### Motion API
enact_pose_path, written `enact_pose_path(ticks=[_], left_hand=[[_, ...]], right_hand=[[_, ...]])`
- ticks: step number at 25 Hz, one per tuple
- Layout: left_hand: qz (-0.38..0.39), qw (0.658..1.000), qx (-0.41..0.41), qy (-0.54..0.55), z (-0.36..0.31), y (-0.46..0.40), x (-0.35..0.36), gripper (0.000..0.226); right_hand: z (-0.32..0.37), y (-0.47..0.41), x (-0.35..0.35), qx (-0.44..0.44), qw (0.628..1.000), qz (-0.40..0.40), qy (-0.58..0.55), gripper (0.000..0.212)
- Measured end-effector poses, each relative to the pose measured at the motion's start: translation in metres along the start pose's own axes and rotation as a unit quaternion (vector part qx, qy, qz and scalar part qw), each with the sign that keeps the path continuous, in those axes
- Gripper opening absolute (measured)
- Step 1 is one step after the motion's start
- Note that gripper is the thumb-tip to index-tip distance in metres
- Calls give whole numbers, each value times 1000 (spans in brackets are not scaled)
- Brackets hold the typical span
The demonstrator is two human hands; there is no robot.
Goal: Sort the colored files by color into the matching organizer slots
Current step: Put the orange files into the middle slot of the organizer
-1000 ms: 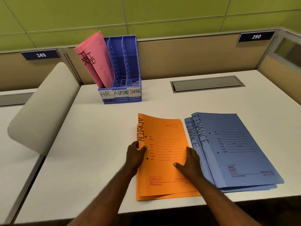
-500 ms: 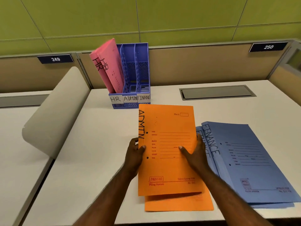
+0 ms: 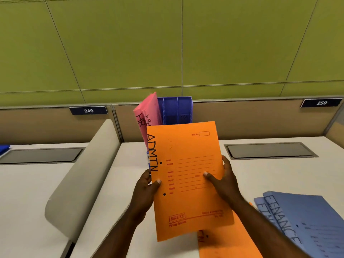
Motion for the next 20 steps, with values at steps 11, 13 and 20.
enact_pose_path(ticks=[11,13,20], left_hand=[[-40,995,85,-37,-86,-98,-57,38],[-51,994,97,-27,-98,-112,-58,36],[-103,974,202,-32,-138,-160,-54,45]], right_hand=[[151,-131,55,-132,987,-5,92,92],[177,-156,65,-155,984,11,87,92],[254,-231,89,-219,971,58,70,111]])
Point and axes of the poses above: each hand's wrist, its own y-axis away from the middle knuckle, its own x-axis out of the palm, z = x × y, the point moved 4 cm from there along -y, towards the middle knuckle, and after that the axes turned 6 degrees about -z, right-handed, at the moved point
